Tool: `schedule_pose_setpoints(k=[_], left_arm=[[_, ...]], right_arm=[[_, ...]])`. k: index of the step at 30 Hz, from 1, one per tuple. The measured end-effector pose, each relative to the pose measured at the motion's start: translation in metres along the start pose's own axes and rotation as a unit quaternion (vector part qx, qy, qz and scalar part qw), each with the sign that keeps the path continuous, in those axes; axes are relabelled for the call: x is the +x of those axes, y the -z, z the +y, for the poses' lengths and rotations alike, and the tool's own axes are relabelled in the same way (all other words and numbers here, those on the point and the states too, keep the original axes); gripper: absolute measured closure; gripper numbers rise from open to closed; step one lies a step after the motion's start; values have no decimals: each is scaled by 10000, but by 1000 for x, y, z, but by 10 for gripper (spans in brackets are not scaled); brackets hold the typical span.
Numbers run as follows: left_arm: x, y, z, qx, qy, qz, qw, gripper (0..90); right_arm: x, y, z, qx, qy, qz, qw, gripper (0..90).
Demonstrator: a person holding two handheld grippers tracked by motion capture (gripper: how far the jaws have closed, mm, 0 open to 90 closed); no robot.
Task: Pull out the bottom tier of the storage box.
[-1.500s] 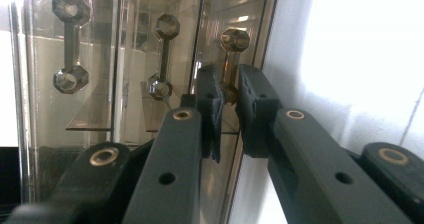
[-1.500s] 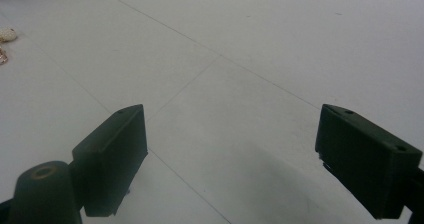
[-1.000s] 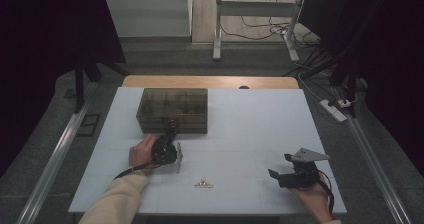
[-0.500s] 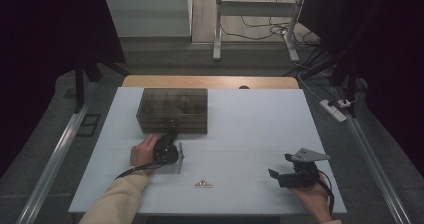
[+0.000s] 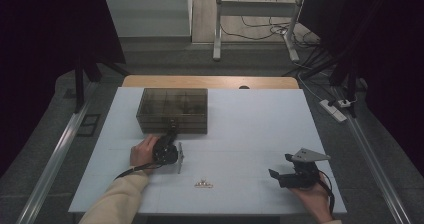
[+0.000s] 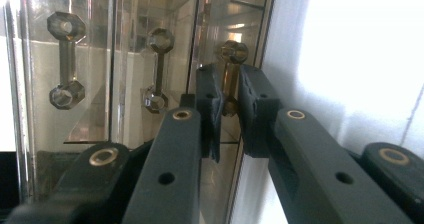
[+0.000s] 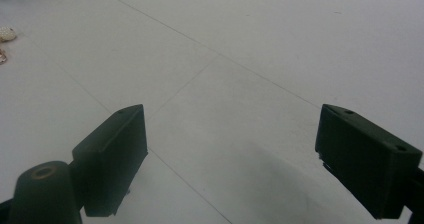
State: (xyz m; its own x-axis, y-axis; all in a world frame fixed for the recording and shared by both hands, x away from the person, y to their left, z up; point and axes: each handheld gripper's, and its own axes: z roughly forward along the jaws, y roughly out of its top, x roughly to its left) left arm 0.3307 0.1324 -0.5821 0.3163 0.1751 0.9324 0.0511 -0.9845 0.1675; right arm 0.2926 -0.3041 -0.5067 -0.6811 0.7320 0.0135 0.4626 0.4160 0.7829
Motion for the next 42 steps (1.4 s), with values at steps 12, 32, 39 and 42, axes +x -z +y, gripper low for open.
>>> schedule_pose_setpoints(k=[12, 32, 39, 42], left_arm=[[2, 1, 1, 29, 46, -2, 10000, 805], [0, 3, 0, -16, 11, 27, 10000, 809], [0, 3, -1, -25, 1, 5, 10000, 807], [0, 4, -1, -22, -23, 12, 10000, 808]], right_arm=[[0, 0, 0, -7, 0, 0, 10000, 127], [0, 1, -1, -8, -16, -20, 10000, 127], [0, 1, -1, -14, -22, -19, 10000, 128], [0, 1, -1, -11, -22, -18, 10000, 127]])
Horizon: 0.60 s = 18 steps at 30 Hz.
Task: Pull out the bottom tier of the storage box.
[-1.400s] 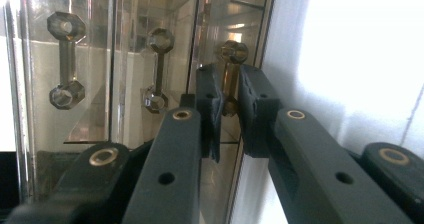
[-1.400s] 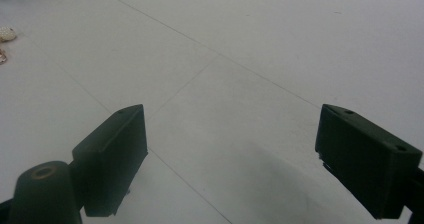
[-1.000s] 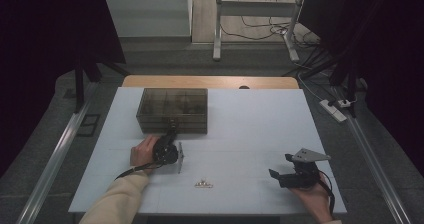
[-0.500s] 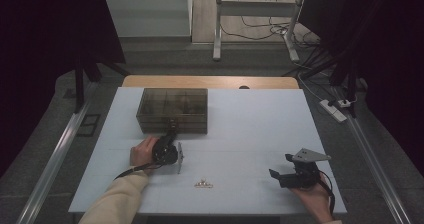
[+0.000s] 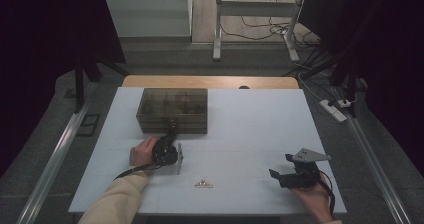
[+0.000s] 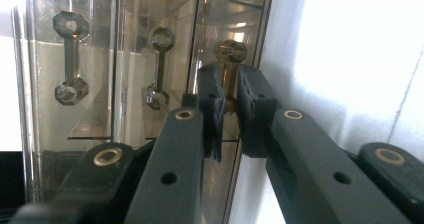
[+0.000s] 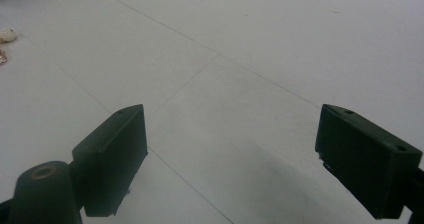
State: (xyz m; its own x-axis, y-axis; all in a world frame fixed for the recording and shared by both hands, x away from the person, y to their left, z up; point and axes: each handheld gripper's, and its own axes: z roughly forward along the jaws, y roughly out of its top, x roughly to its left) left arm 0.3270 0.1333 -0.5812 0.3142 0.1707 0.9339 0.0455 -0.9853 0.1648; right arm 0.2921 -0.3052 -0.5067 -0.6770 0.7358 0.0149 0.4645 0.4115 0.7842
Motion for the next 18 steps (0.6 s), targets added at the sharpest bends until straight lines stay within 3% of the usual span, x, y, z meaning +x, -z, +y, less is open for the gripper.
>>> schedule_pose_setpoints(k=[18], left_arm=[[-2, 2, -1, -30, -26, 40, 10000, 809]], right_arm=[[0, 1, 0, -8, 4, 11, 10000, 127]])
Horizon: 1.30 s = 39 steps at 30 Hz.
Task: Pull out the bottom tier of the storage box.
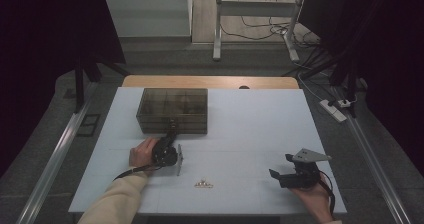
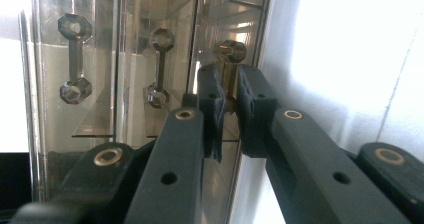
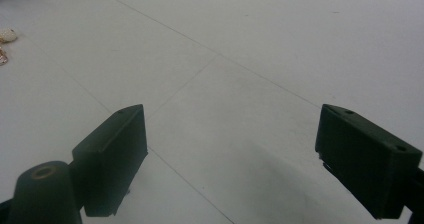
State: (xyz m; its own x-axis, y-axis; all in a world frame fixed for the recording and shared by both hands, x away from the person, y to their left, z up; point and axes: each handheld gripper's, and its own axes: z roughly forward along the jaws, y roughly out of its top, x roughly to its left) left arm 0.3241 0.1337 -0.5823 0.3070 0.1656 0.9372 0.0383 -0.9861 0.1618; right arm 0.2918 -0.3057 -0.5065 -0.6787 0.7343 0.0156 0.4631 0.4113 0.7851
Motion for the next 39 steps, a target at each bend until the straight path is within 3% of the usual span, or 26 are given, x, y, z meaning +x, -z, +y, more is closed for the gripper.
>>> schedule_pose_setpoints(k=[39], left_arm=[[-1, 12, -1, -52, 37, -26, 10000, 810]], right_arm=[[0, 0, 0, 0, -13, 8, 10000, 128]])
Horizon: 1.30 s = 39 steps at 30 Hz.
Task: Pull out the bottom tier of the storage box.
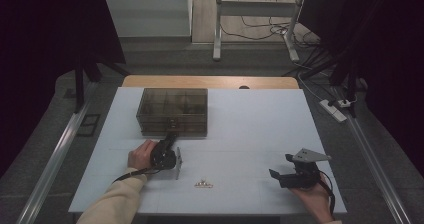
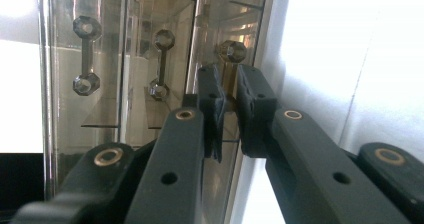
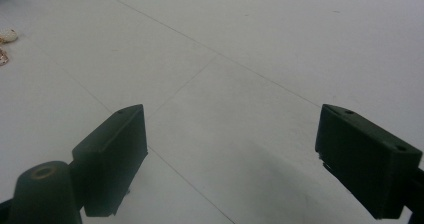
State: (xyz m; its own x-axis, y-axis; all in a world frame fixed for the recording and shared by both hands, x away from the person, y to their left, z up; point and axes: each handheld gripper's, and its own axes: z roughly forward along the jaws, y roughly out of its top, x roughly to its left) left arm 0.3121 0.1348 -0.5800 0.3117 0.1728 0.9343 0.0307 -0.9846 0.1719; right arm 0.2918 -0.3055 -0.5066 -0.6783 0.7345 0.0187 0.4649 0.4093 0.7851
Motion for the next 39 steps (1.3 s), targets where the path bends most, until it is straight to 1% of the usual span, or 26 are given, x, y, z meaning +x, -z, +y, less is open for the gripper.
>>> schedule_pose_setpoints(k=[5, 20, 23, 39], left_arm=[[0, 2, 0, -31, 33, 7, 10000, 811], [0, 7, 0, -7, 10, -18, 10000, 811], [-1, 8, 0, -41, 25, -7, 10000, 811], [0, 13, 0, -34, 46, -36, 10000, 811]], right_arm=[[0, 0, 0, -3, 0, 2, 10000, 127], [0, 0, 0, 8, 3, -1, 10000, 128], [0, 0, 0, 6, -2, -1, 10000, 128], [0, 0, 0, 15, -2, 3, 10000, 127]])
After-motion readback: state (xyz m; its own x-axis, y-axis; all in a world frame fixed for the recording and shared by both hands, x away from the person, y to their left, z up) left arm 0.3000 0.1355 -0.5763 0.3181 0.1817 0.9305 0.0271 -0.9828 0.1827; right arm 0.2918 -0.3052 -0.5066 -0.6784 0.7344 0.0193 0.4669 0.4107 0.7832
